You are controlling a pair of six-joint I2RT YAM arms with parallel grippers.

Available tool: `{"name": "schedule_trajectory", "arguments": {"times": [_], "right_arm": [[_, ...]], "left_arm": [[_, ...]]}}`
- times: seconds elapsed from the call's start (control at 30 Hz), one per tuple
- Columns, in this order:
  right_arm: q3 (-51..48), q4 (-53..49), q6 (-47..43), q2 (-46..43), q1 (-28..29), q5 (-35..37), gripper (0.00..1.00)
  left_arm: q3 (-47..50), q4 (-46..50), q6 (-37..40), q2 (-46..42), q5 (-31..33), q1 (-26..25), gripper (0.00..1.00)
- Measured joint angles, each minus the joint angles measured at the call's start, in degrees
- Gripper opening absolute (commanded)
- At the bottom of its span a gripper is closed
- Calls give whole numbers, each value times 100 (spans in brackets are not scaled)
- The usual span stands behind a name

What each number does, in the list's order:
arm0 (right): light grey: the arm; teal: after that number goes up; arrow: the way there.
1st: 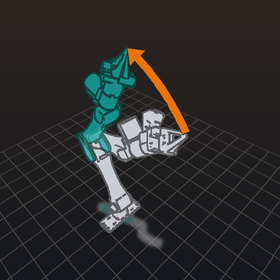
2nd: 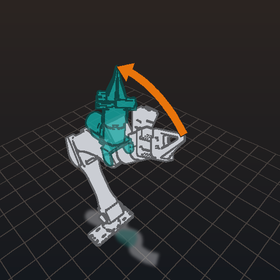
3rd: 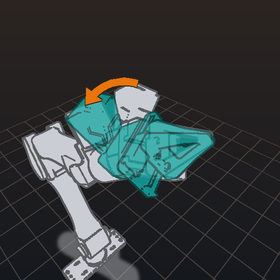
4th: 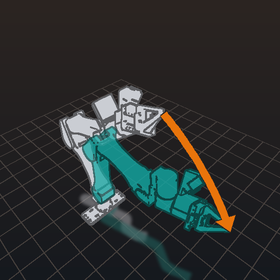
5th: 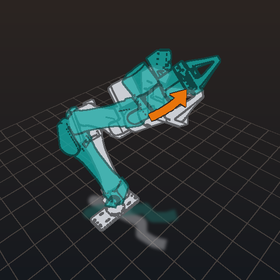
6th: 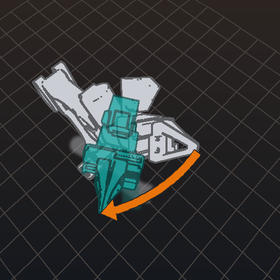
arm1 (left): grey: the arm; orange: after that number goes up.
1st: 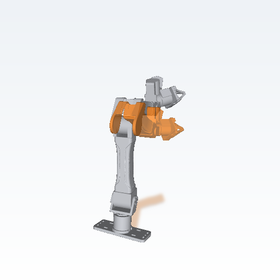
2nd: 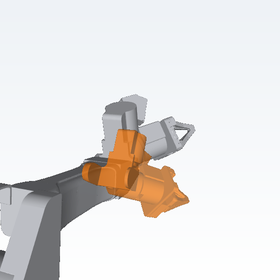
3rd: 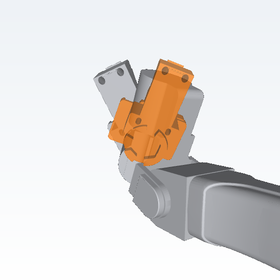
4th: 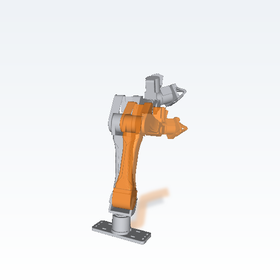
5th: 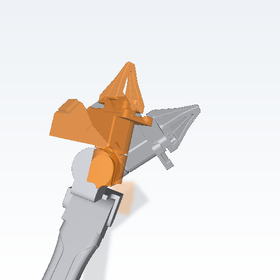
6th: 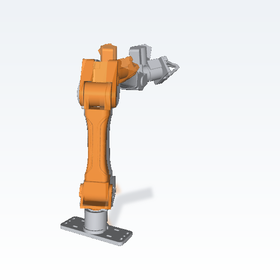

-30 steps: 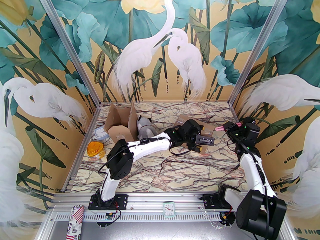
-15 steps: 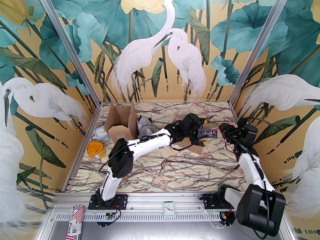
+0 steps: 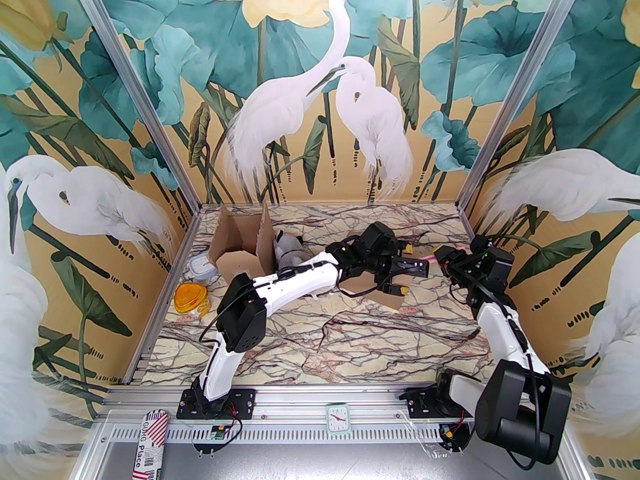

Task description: Unpack the express box

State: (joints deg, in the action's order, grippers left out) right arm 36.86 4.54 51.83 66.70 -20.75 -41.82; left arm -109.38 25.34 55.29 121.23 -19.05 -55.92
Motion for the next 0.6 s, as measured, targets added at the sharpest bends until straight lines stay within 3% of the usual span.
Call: {"name": "schedule_trajectory", "arguments": {"times": [0.37,0.6], "right_arm": [[48,-63,-15,9,0,-46,0],[13,-179,2,-374,0,7,0]], "left_arm": [[0,-105,-85,162,409,-9,100],[-26,-214,-636,262,479,-2,100]]}}
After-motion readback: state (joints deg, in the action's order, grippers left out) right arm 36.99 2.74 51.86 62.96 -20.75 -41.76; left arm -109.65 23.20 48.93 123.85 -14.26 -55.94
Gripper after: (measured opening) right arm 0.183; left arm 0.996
